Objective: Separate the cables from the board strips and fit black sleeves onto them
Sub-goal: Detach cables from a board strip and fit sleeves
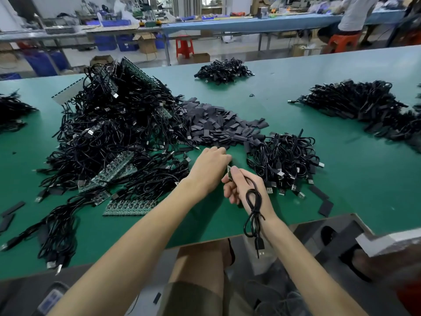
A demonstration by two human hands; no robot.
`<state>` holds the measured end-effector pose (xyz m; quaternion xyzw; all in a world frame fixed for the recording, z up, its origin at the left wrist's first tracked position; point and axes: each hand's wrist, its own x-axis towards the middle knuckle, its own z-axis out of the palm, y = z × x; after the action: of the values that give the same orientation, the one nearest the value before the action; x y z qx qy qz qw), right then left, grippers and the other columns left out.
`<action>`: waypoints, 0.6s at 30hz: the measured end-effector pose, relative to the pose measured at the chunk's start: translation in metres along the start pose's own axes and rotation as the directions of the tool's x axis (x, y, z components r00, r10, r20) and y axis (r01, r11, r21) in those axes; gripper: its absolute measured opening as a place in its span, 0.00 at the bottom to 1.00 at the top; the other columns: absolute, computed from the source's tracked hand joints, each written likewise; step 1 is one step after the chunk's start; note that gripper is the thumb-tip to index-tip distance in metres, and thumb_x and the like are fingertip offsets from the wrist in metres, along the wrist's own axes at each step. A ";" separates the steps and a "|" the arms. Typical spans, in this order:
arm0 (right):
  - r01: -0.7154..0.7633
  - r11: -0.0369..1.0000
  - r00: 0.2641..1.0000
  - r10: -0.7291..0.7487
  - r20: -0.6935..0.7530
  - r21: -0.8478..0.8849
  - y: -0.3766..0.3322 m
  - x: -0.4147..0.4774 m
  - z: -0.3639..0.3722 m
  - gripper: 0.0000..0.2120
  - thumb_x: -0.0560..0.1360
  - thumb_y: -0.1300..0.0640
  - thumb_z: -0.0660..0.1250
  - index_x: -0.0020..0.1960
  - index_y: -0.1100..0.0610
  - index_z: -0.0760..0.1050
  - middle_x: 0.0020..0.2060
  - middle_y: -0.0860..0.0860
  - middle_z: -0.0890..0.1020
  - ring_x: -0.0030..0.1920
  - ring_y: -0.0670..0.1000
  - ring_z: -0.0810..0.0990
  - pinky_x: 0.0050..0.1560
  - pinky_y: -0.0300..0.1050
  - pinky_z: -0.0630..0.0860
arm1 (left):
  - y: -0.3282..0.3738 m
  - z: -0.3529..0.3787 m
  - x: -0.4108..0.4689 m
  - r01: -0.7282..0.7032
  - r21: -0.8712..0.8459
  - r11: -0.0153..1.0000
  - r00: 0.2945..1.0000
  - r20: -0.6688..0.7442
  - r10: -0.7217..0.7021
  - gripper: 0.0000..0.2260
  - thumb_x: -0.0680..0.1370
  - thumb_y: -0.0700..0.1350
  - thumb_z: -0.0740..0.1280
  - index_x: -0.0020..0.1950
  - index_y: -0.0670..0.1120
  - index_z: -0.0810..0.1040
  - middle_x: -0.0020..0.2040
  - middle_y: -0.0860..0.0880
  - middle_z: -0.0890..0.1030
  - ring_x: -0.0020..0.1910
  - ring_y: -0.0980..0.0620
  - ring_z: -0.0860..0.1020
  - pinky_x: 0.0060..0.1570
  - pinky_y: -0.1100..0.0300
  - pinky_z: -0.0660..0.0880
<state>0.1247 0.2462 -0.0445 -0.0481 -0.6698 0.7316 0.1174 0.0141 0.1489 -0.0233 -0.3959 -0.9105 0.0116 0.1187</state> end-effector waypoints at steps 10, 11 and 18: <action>0.018 0.999 0.999 -0.016 -0.046 0.038 0.001 0.000 -0.001 0.18 0.87 0.53 0.58 0.44 0.59 0.78 0.27 0.51 0.79 0.24 0.45 0.72 0.25 0.35 0.66 | 0.012 0.001 -0.039 0.115 -0.021 0.993 0.989 -0.090 -0.116 0.05 0.82 0.39 0.59 0.57 0.45 0.72 0.56 0.46 0.74 0.57 0.44 0.75 0.55 0.55 0.66; 0.033 0.999 0.998 -0.031 -0.054 0.030 0.002 0.000 -0.002 0.18 0.87 0.53 0.58 0.45 0.59 0.79 0.28 0.50 0.79 0.25 0.45 0.72 0.26 0.35 0.66 | 0.013 0.001 -0.043 0.150 -0.098 0.984 0.980 -0.116 -0.161 0.04 0.83 0.39 0.59 0.55 0.45 0.72 0.55 0.46 0.74 0.54 0.44 0.76 0.53 0.55 0.67; 0.082 0.992 0.992 -0.073 -0.099 0.094 0.005 0.001 -0.005 0.13 0.86 0.57 0.62 0.53 0.55 0.86 0.31 0.43 0.74 0.31 0.43 0.69 0.28 0.37 0.64 | 0.018 0.000 -0.079 0.212 -0.849 0.485 0.931 0.025 -0.364 0.10 0.86 0.44 0.60 0.46 0.46 0.74 0.30 0.53 0.75 0.26 0.56 0.71 0.32 0.62 0.70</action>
<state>0.1248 0.2510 -0.0500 -0.0511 -0.6281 0.7553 0.1801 0.0790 0.1035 -0.0415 -0.2447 -0.8437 -0.4777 -0.0137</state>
